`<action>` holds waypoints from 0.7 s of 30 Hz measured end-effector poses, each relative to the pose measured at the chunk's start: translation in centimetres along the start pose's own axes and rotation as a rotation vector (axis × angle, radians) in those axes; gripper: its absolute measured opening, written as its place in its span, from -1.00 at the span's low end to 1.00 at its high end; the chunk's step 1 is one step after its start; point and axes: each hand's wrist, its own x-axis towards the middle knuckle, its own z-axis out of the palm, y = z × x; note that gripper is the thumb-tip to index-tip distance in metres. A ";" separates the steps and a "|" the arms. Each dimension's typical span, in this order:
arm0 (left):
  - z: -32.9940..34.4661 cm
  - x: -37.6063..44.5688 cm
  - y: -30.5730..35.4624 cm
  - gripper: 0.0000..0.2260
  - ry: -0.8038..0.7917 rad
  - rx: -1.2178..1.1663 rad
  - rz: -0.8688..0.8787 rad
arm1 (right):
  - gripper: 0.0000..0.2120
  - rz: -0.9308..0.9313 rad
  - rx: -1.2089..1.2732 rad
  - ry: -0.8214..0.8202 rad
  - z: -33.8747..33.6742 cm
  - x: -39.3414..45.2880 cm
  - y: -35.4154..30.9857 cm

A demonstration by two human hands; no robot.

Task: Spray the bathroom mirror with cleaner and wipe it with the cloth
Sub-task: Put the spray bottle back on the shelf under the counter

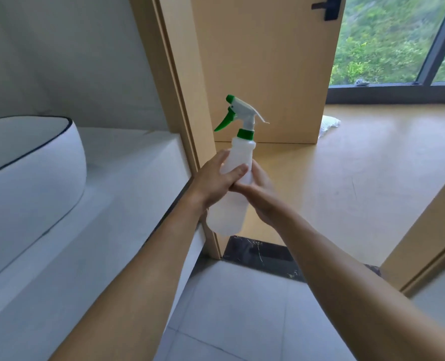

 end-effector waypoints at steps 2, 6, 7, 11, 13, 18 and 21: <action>1.2 -0.5 -2.8 -0.54 -0.006 0.017 -0.019 | -0.42 0.015 0.034 0.000 0.4 -0.6 3.2; 3.3 -1.4 -8.1 -0.54 -0.016 0.046 -0.039 | -0.45 0.037 0.059 -0.001 1.6 -1.2 9.8; 3.8 -1.7 -9.5 -0.55 -0.018 0.061 -0.049 | -0.47 0.042 0.065 0.002 2.0 -1.5 11.4; 5.4 -3.5 -14.5 -0.59 -0.007 0.067 -0.116 | -0.54 0.069 0.156 0.001 3.8 -2.7 17.8; 5.6 -4.5 -16.8 -0.63 0.008 0.065 -0.155 | -0.58 0.093 0.201 -0.030 5.3 -3.0 20.2; 3.9 -6.8 -21.3 -0.66 0.044 0.082 -0.264 | -0.52 0.185 0.287 -0.040 10.7 -3.7 24.3; 2.5 -7.8 -23.1 -0.68 0.078 0.095 -0.347 | -0.51 0.238 0.335 -0.066 13.7 -3.9 25.4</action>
